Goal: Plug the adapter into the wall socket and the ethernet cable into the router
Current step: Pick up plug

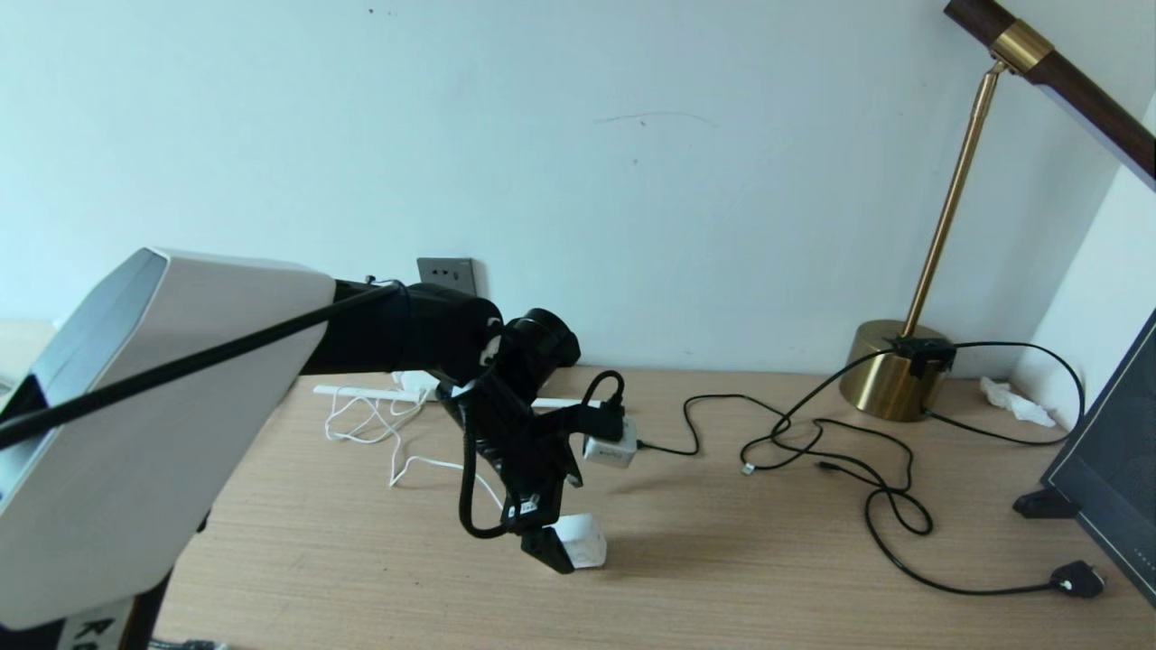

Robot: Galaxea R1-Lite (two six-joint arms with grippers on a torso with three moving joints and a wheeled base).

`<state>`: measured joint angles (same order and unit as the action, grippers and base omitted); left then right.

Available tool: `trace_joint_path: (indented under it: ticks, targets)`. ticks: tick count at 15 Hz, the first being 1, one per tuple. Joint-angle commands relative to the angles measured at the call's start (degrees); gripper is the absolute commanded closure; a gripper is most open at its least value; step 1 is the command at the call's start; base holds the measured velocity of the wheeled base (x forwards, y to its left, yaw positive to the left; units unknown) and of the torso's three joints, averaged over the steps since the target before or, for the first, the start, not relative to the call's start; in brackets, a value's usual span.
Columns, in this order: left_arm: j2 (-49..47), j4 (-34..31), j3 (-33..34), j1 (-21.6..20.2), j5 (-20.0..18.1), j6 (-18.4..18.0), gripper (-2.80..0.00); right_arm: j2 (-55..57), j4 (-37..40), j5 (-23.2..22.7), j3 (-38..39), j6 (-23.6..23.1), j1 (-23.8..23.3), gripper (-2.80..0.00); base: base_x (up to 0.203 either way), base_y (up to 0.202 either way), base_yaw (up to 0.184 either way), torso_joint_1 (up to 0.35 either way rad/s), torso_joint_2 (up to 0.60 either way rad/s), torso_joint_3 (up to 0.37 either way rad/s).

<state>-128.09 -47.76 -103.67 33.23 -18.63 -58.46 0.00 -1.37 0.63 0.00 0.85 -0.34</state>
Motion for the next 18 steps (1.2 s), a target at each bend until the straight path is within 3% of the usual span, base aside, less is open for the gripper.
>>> trace_joint_path:
  ticks: [1, 11, 12, 18]
  targets:
    - [0.3, -0.3, -0.3, 0.0, -0.1, -0.3, -2.80, 0.0, 0.0, 0.0, 0.7, 0.0, 0.0, 0.00, 0.000, 0.000, 0.000, 0.000, 0.00, 0.000]
    - [0.2, -0.4, -0.7, 0.2, -0.1, -0.2, -2.80, 0.0, 0.0, 0.0, 0.7, 0.0, 0.0, 0.00, 0.000, 0.000, 0.000, 0.000, 0.00, 0.000]
    - [0.1, -0.2, -0.7, 0.2, -0.1, -0.2, 0.00, 0.0, 0.0, 0.0, 0.7, 0.0, 0.0, 0.00, 0.000, 0.000, 0.000, 0.000, 0.00, 0.000]
    - [0.4, -0.3, -0.8, 0.1, -0.3, -0.2, 0.00, 0.0, 0.0, 0.0, 0.7, 0.0, 0.0, 0.00, 0.000, 0.000, 0.000, 0.000, 0.00, 0.000]
